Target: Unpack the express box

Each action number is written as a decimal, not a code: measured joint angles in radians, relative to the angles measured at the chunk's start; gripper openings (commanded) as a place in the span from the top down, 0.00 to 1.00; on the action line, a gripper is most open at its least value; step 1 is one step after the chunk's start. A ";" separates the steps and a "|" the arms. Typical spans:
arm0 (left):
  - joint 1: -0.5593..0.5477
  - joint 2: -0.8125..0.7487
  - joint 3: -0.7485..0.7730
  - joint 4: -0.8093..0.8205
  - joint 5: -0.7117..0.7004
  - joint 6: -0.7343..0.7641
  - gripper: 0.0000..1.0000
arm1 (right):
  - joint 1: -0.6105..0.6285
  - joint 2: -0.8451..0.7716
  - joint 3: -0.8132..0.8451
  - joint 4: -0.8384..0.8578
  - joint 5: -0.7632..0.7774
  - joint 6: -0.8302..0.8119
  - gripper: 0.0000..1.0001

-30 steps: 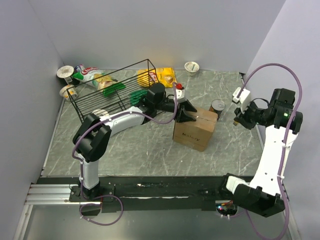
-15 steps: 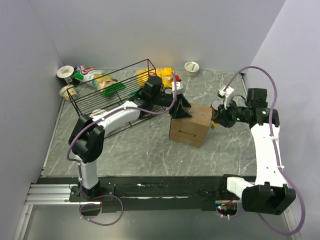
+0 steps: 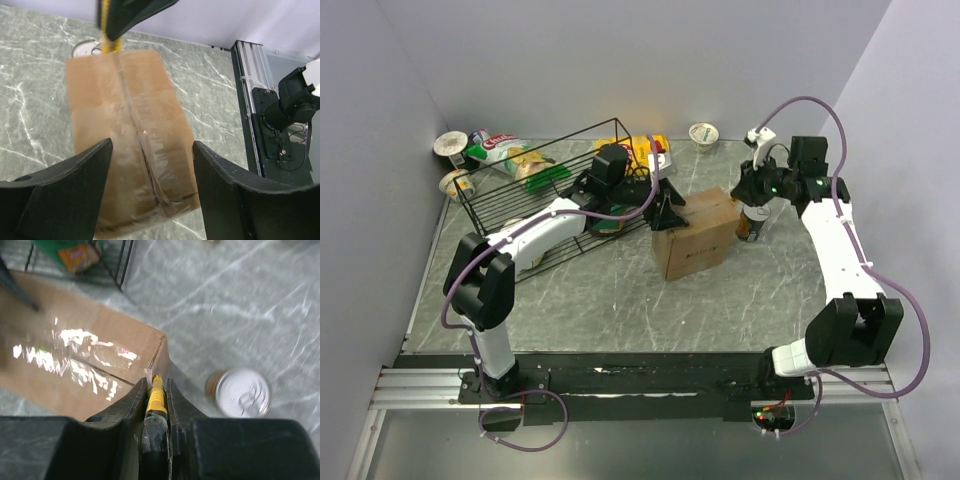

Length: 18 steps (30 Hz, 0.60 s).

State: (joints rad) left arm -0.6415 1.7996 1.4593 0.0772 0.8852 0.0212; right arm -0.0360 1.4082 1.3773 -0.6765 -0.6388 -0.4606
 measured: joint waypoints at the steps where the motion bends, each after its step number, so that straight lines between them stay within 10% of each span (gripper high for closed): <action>1: -0.001 0.000 0.004 -0.002 0.000 0.000 0.29 | 0.008 0.011 0.011 0.019 0.000 0.013 1.00; 18: -0.028 0.087 0.134 0.128 -0.057 -0.137 0.26 | -0.167 -0.128 -0.057 0.261 -0.021 0.339 1.00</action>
State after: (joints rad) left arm -0.6693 1.8870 1.5929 0.2054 0.8284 -0.1158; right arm -0.2028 1.2804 1.3205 -0.4156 -0.6601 -0.1219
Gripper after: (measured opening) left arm 0.737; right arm 0.248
